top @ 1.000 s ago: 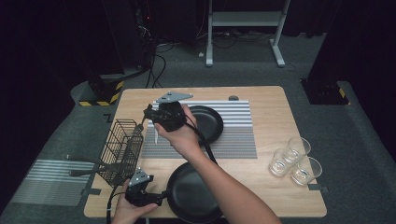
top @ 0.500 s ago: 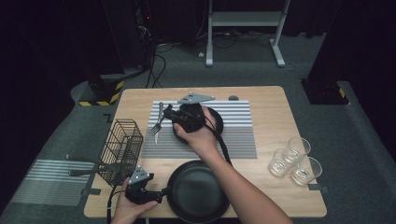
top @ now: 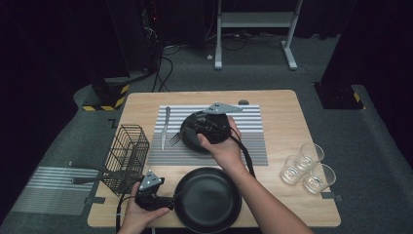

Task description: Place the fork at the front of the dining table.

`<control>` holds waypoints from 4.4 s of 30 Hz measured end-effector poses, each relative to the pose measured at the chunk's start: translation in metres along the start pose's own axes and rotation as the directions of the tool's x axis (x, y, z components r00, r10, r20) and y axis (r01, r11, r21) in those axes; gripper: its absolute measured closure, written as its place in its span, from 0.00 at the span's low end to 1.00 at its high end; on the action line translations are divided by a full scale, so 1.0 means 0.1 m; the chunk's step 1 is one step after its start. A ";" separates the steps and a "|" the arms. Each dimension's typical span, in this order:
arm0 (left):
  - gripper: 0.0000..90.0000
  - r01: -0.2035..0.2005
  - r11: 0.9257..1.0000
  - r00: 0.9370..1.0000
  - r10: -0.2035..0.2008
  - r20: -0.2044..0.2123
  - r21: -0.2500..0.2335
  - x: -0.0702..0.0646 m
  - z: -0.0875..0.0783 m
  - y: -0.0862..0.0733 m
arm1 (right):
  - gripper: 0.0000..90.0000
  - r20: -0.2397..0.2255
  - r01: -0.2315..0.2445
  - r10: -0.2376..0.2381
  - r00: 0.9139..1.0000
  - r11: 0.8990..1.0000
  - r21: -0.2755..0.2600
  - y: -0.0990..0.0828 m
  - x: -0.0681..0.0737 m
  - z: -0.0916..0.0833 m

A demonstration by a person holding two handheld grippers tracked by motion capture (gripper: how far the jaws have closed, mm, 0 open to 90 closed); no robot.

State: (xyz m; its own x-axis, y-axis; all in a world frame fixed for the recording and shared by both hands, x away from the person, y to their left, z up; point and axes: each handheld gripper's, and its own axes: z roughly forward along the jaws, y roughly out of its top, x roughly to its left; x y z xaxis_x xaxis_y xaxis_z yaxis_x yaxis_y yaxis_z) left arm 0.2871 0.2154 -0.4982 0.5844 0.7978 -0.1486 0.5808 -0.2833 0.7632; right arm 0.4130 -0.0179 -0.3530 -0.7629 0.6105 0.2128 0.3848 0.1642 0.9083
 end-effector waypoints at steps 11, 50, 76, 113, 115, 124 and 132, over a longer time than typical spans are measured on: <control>0.11 -0.021 1.000 1.000 0.021 0.014 0.004 -0.06 0.10 0.25 | 0.97 0.014 -0.014 0.014 1.000 1.000 -0.003 -0.10 -0.09 -0.21; 0.30 -0.052 0.998 0.995 0.056 0.080 -0.047 -0.17 0.53 1.10 | 0.97 0.055 -0.053 0.053 0.997 0.999 -0.006 -0.34 -0.38 -0.86; 0.67 -0.034 0.999 0.985 0.037 0.170 -0.016 -0.17 0.82 1.29 | 0.97 -0.002 -0.024 0.024 1.000 1.000 0.012 -0.40 -0.42 -0.92; 0.99 0.088 0.992 0.984 -0.071 0.166 -0.095 -0.26 0.75 1.32 | 0.93 0.061 -0.303 0.312 0.948 0.946 -0.114 -0.61 -0.43 -0.64; 0.99 0.087 0.992 0.983 -0.071 0.169 -0.093 -0.27 0.76 1.32 | 0.93 0.078 -0.298 0.308 0.948 0.948 -0.114 -0.61 -0.42 -0.64; 0.95 0.079 0.993 0.974 -0.057 0.218 -0.093 -0.39 0.80 1.32 | 0.94 0.137 -0.281 0.301 0.944 0.948 -0.149 -0.59 -0.37 -0.62; 0.69 0.000 0.993 0.985 0.021 0.172 -0.120 -0.44 0.71 1.29 | 0.94 0.179 -0.215 0.238 0.955 0.967 -0.136 -0.56 -0.37 -0.64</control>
State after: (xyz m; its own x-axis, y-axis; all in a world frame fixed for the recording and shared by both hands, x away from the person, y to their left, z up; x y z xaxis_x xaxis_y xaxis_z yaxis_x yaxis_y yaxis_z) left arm 0.3765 0.1062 -0.4376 0.6850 0.6884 -0.2387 0.5087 -0.2173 0.8331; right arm 0.3864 -0.0989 -0.3884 -0.5435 0.7609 0.3545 0.4654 -0.0783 0.8816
